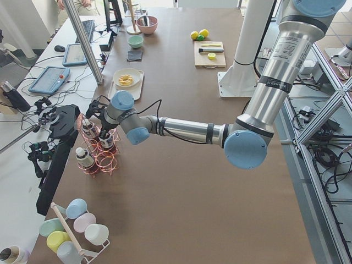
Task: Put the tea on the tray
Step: 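Reach the left gripper into the copper rack and grasp a dark tea bottle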
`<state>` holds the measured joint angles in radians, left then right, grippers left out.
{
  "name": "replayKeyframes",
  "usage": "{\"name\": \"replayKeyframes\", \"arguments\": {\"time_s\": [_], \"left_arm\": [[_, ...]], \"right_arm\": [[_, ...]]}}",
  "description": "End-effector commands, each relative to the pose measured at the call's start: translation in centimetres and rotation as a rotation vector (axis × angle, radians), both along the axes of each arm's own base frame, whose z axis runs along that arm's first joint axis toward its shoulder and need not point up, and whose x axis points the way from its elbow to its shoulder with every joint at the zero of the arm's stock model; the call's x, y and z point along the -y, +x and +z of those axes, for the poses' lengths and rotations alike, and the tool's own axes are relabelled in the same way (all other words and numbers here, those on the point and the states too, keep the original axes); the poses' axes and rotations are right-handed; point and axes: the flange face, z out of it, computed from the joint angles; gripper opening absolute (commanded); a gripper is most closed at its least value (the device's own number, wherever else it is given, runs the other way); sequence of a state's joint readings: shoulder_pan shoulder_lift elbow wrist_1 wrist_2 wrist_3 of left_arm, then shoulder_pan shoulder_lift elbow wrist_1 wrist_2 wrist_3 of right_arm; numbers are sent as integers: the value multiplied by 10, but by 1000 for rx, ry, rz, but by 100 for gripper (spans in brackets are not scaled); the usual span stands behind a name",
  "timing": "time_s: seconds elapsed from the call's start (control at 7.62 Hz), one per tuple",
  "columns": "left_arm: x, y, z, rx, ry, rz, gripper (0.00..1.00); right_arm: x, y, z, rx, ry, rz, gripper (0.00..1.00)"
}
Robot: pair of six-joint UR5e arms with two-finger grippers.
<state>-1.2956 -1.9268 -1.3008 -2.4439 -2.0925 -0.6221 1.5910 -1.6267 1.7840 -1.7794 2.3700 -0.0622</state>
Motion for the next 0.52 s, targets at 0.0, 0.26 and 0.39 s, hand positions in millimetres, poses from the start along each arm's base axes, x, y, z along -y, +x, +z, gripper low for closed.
{"name": "replayKeyframes", "arguments": {"time_s": [0.0,0.26,0.39], "left_arm": [[12,-58,-48,-66,-95,8,0],[8,-84,-92,-87,-133,-5,0],[5,-86,-117,-85,-146,-9,0]], "right_arm": [[-2,1,2,0,-1,0,100],[-3,2,3,0,-2,0,100],[-3,1,4,0,-3,-2,100]]}}
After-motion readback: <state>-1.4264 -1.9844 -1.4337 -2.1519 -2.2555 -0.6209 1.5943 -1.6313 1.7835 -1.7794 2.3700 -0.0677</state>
